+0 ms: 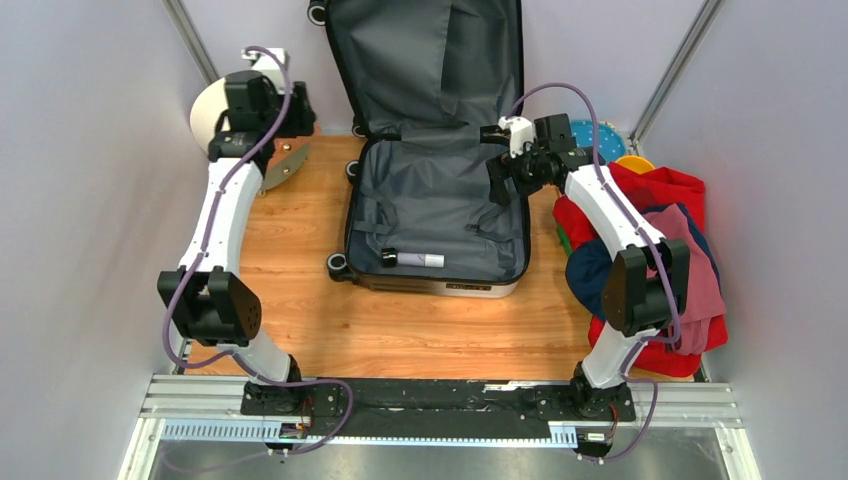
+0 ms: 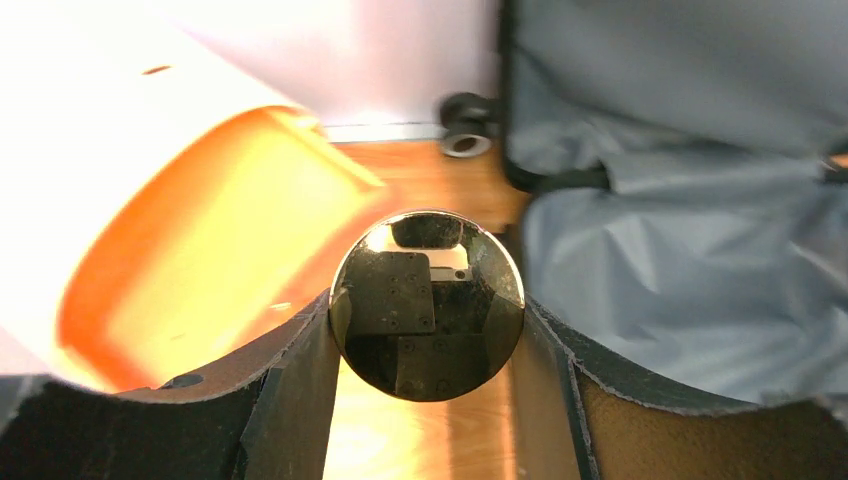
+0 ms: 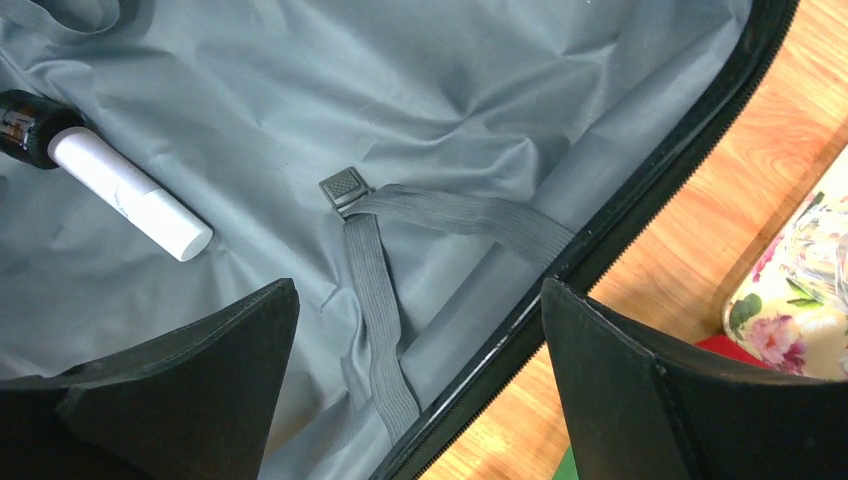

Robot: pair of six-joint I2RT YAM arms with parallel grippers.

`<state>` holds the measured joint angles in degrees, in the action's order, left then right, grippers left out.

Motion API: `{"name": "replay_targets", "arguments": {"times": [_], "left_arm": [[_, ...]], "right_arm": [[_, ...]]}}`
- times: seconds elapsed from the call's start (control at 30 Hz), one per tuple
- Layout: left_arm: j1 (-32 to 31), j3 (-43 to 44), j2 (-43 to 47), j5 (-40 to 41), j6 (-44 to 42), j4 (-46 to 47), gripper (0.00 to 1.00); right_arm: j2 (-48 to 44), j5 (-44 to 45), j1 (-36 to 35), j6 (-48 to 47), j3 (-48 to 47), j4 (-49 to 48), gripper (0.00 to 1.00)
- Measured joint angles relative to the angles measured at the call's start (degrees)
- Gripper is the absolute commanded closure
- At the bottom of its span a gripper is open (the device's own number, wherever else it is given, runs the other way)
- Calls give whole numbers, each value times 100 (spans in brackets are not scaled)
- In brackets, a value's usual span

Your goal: Open, take out, and arrange the luggage

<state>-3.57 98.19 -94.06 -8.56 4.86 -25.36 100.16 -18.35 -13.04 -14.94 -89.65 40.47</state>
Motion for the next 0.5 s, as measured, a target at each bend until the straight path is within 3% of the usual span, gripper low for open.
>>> {"name": "replay_targets", "arguments": {"times": [0.17,0.5], "left_arm": [[614,83,55,688,109,26,100],[1137,699,-647,1530,879,-315,100]], "right_arm": [[37,7,-160,-37,-79,0,5],[94,28,-356,-114,-98,-4,5]]}}
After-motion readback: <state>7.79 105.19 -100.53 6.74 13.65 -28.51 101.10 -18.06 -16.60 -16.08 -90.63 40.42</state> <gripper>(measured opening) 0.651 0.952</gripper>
